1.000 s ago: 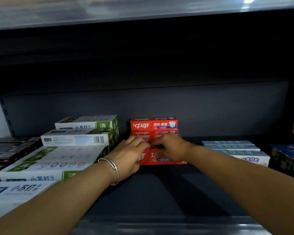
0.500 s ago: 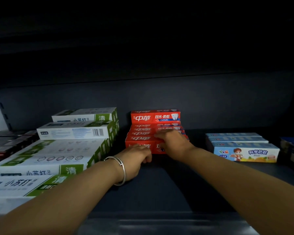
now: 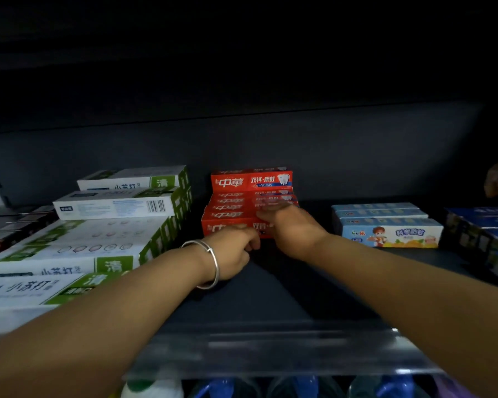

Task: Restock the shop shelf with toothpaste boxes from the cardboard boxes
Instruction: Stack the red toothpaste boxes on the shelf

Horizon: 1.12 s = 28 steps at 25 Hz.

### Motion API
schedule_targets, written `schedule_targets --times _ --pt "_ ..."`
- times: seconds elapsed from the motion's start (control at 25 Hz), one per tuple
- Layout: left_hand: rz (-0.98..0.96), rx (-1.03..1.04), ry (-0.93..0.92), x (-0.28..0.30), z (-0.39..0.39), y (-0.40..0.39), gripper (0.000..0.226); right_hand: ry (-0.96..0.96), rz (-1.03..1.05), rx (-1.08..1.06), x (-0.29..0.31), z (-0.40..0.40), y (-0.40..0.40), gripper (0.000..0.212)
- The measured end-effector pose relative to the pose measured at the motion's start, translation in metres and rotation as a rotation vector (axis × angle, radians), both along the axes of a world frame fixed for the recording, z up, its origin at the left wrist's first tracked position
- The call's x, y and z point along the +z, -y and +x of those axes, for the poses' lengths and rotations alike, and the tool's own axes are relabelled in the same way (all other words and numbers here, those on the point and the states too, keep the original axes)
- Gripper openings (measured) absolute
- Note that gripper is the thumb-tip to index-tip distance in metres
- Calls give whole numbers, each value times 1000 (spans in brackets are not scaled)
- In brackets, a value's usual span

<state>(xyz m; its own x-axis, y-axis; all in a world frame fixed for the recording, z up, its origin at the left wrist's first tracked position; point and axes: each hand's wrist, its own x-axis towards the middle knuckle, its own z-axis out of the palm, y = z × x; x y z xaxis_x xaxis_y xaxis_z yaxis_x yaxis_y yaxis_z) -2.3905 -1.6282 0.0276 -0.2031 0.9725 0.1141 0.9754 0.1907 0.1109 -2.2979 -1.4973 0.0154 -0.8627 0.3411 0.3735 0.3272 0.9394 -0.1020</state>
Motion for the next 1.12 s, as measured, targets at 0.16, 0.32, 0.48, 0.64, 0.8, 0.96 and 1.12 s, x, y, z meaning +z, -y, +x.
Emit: schedule_targets --times 0.16,0.32,0.48,0.64,0.8,0.96,1.12 --pt "35 -17 -13 7 46 7 29 -37 67 -63 -2 60 15 35" --pt "145 -50 -4 2 107 21 27 -80 147 -105 -7 140 46 29" --pt "250 -87 -9 -26 162 38 24 -175 255 -132 -38 216 72 34" --pt "531 -85 -318 -55 196 58 31 -224 295 -122 -79 266 88 39" --pt "407 -223 -301 -120 235 65 31 -134 201 -63 -140 301 94 36" --pt "160 -291 -213 -219 271 67 30 86 78 -74 -222 334 95 32" --pt "-116 -213 -108 -314 289 77 40 352 -89 -128 -302 360 97 40"
